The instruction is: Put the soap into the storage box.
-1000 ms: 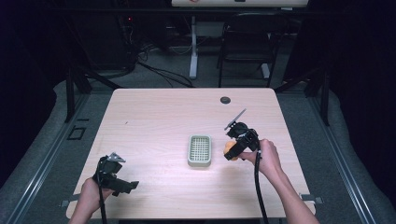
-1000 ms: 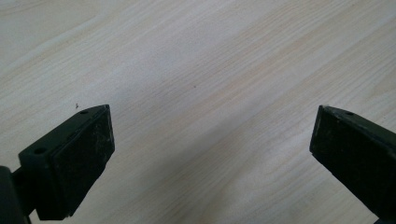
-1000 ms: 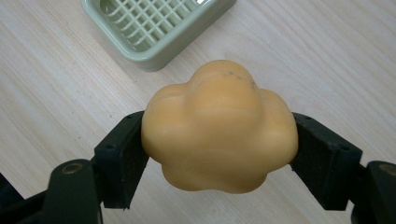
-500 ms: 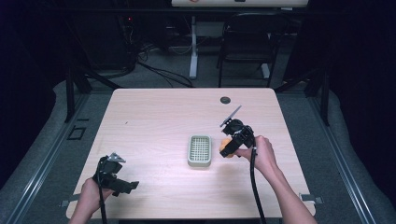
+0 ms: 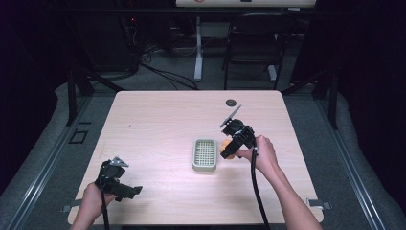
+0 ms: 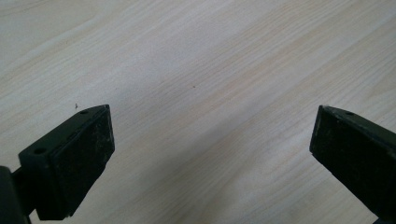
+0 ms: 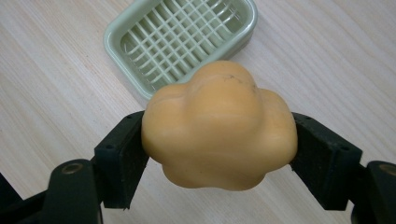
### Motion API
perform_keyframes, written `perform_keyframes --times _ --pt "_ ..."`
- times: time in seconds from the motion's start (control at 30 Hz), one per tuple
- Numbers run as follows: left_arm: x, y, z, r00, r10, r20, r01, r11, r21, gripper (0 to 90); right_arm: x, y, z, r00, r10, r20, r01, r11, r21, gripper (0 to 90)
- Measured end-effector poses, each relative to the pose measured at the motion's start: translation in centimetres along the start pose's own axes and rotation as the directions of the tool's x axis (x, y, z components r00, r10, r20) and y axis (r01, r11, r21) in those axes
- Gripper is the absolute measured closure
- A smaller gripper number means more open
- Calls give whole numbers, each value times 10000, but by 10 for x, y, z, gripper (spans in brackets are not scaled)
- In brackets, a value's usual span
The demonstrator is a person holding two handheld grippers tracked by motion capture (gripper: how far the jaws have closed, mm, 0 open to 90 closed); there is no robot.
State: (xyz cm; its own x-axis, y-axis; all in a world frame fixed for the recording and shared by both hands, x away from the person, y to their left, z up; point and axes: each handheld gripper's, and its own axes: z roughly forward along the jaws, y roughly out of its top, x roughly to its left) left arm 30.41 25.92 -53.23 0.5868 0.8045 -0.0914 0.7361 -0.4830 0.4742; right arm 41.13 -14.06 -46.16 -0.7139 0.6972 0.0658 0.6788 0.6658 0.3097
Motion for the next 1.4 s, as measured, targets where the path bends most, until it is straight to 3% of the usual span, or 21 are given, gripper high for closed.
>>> perform_keyframes --times 1.4 --pt "0 0 0 10000 -5 -19 5 10000 -9 1 14 38 21 9984 -433 -375 441 9988 228 246"
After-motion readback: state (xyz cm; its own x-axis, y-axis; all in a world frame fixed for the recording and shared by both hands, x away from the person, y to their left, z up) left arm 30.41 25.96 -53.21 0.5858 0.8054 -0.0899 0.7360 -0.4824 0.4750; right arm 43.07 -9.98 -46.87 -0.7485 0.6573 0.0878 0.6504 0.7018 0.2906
